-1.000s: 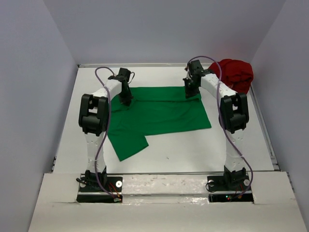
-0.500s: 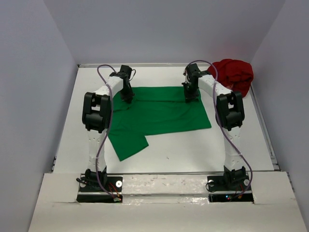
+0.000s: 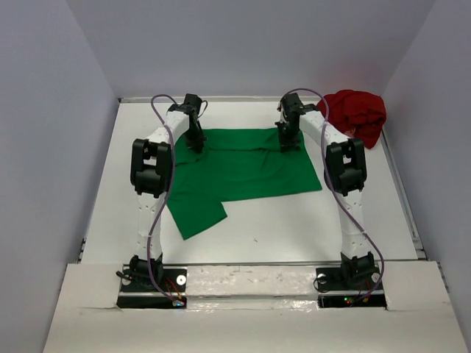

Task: Fold and stack the t-shirts
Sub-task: Fold the tshirt

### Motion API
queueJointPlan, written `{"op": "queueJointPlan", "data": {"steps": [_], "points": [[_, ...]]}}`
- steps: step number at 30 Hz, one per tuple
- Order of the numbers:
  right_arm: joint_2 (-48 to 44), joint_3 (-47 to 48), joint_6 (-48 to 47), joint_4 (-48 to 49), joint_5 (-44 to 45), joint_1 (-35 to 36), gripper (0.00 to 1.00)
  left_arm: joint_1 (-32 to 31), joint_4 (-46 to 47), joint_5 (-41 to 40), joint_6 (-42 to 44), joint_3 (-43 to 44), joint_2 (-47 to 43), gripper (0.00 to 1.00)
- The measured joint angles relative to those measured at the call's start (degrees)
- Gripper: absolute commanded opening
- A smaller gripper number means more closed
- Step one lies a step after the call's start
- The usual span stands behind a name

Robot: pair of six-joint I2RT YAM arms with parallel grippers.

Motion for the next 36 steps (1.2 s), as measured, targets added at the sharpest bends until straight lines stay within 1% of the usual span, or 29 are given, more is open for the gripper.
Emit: {"op": "queueJointPlan", "data": {"steps": [10,18,25,31,32,36], "points": [[6.7,11.8,0.0,-2.8,0.2,0.0,0.00,1.9,-2.8,1.5,0.2,8.4,4.7,0.00],[8.1,14.2,-0.2,-3.5,0.4,0.0,0.00,3.8,-4.3,2.3,1.0,14.8,8.4,0.00],[8.0,13.9,-0.9,-3.1,0.4,0.0,0.00,3.8,-3.8,0.4,1.3,14.6,8.1,0.00],[7.3,12.9,-1.4,-2.8,0.5,0.0,0.00,3.7,-3.2,-3.4,1.2,11.0,5.0,0.08],[7.3,12.7,-1.5,-2.7,0.5,0.0,0.00,3.7,-3.1,-4.0,1.2,9.8,4.0,0.10],[6.2,11.3,-2.1,-2.4,1.0,0.0,0.00,3.7,-2.4,-6.8,1.0,6.6,-0.3,0.13]]}}
